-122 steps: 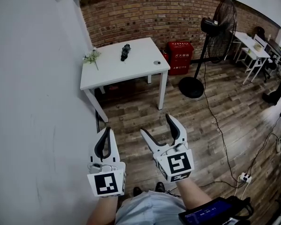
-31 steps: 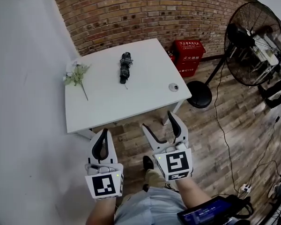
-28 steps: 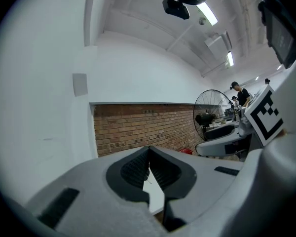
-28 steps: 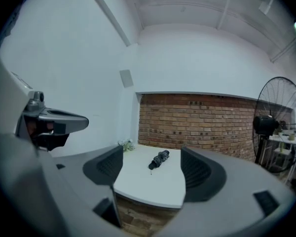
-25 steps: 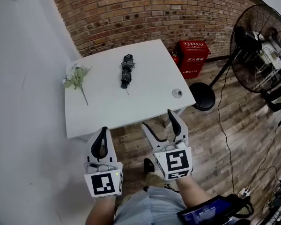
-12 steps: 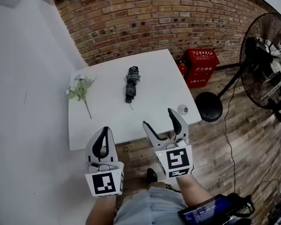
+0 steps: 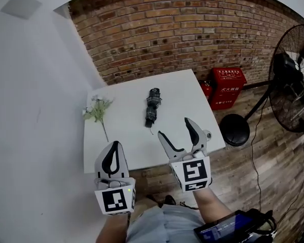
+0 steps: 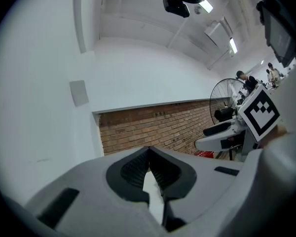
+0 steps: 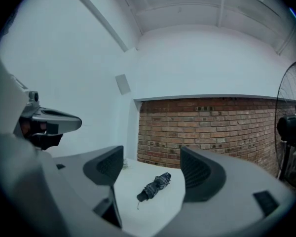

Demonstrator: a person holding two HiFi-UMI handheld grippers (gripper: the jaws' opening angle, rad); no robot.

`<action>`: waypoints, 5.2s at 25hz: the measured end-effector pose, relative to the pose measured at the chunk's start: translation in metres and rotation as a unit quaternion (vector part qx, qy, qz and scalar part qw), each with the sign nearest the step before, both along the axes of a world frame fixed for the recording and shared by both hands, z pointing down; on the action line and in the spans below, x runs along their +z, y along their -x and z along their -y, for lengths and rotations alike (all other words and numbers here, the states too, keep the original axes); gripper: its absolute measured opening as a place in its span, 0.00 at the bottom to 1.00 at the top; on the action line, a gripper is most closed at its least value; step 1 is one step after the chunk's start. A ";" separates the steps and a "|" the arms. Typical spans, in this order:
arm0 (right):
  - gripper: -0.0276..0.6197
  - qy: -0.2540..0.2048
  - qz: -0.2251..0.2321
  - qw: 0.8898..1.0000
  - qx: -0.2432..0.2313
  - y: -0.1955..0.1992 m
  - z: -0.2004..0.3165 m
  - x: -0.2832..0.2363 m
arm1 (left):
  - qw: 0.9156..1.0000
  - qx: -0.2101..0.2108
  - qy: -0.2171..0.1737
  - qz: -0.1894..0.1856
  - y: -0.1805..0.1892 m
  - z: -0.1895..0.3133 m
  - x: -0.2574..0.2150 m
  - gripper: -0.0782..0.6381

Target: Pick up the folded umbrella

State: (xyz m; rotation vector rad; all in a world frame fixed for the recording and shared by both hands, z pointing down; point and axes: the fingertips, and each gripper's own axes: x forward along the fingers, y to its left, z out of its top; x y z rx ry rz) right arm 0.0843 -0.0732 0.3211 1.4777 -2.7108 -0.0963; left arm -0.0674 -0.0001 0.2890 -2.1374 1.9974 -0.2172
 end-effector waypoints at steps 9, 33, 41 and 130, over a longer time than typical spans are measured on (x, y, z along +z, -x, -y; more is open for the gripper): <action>0.60 -0.004 -0.006 1.000 -0.006 0.029 0.031 -0.003 | 1.000 -0.011 0.000 -0.005 0.030 0.026 0.006 0.12; 0.60 0.074 -0.044 0.996 0.031 0.092 0.172 0.057 | 0.997 0.035 0.056 -0.029 0.094 0.185 0.055 0.12; 0.61 0.095 -0.049 0.993 0.057 0.111 0.210 0.077 | 0.996 0.054 0.062 -0.038 0.116 0.224 0.064 0.12; 0.50 0.428 -0.126 0.885 0.131 0.109 0.248 0.318 | 0.991 0.040 0.107 -0.068 0.169 0.289 0.118 0.12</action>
